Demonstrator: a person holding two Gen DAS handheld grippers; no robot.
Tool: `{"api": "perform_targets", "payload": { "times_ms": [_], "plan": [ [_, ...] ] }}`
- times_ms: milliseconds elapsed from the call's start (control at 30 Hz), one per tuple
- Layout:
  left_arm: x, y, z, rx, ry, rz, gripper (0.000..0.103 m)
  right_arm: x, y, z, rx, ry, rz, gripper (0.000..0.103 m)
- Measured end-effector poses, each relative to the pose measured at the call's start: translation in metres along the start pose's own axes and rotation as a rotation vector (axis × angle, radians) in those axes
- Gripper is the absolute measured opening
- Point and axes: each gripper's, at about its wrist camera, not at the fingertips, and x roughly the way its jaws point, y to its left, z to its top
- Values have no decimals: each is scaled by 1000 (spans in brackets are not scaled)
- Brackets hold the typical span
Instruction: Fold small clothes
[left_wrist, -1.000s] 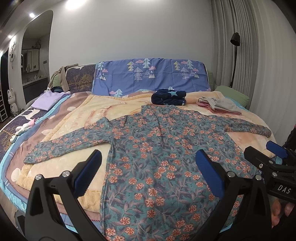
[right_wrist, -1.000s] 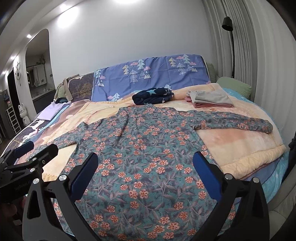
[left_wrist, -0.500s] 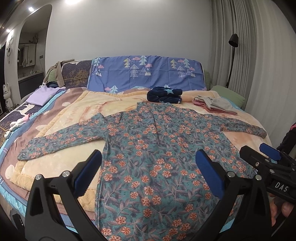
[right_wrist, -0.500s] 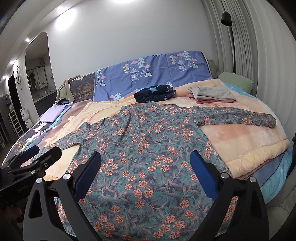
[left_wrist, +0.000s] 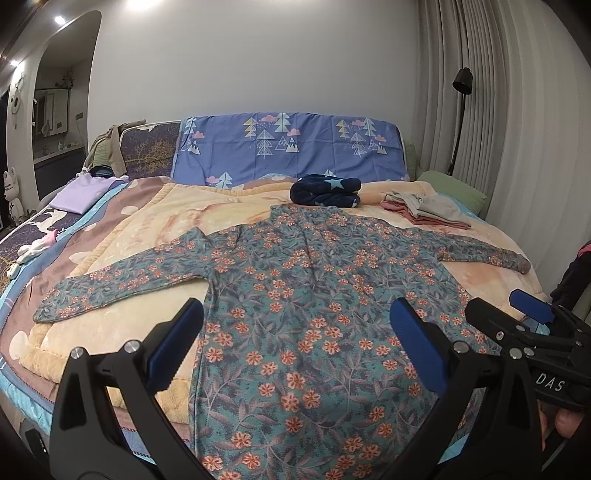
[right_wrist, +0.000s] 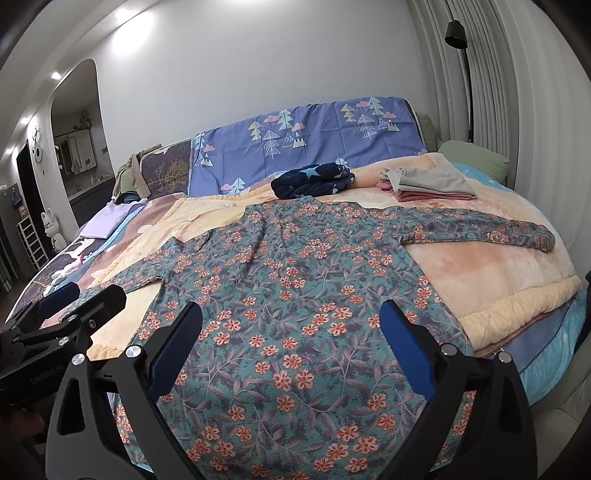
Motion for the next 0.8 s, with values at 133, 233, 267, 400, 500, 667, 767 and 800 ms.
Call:
{"api": "perform_targets", "payload": {
  "times_ms": [133, 233, 267, 400, 500, 667, 767, 800],
  "plan": [
    [0, 1, -1, -7, 1, -9, 101, 0, 1, -1, 2, 2, 5, 97],
    [0, 2, -2, -12, 3, -28, 97, 2, 4, 0, 1, 4, 7, 97],
    [0, 2, -2, -12, 4, -32, 96, 2, 3, 0, 1, 5, 7, 97],
    [1, 4, -3, -14, 6, -36, 94, 3, 7, 1, -1, 3, 11, 97],
    [1, 6, -2, -21, 5, -41, 91, 4, 8, 1, -2, 2, 11, 97],
    [2, 14, -3, -43, 15, -50, 85, 5, 9, 1, 2, 4, 15, 97],
    [5, 19, -4, -56, 27, -56, 80, 6, 10, 2, 1, 5, 17, 97],
    [6, 20, -4, -60, 30, -57, 78, 6, 10, 2, 0, 5, 18, 97]
  ]
}}
